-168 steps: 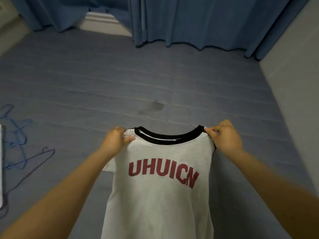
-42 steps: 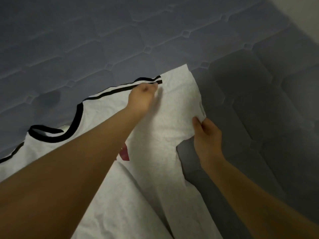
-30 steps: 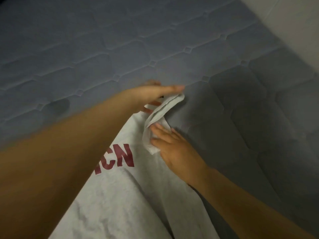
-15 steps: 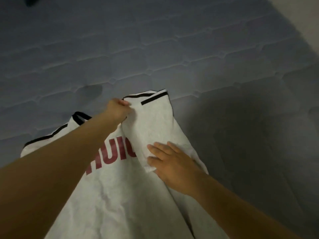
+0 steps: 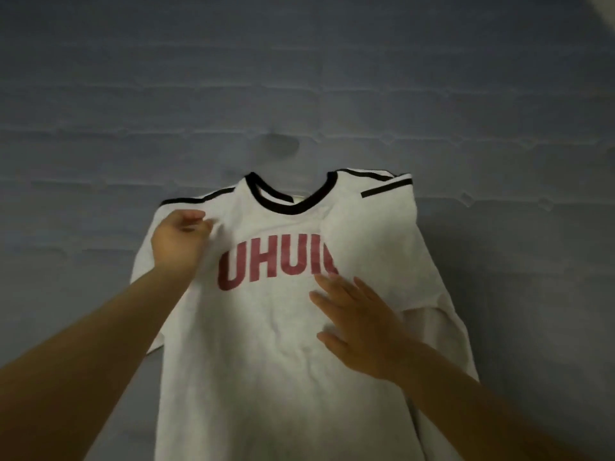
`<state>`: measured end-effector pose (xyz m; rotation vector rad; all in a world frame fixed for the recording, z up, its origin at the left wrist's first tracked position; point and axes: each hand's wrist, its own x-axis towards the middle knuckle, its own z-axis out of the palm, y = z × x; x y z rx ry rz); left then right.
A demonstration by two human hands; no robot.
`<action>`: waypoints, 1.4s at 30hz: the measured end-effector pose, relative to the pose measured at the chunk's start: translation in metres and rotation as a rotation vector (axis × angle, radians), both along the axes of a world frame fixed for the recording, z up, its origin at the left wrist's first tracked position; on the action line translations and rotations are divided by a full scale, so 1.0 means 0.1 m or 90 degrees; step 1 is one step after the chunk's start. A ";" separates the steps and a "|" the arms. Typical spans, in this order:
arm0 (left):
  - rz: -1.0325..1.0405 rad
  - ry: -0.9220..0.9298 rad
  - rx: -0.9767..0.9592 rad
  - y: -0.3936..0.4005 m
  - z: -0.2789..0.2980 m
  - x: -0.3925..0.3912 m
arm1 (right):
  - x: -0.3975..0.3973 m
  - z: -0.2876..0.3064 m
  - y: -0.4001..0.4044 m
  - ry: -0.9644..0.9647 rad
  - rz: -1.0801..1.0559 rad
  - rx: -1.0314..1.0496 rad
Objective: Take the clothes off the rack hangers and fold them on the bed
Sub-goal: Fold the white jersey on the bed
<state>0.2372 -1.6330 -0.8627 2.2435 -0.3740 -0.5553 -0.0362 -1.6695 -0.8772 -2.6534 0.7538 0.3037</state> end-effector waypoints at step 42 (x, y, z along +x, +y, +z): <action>0.161 0.089 -0.088 1.91 -0.12 0.80 | 3.40 0.57 0.40 -0.005 0.299 -0.286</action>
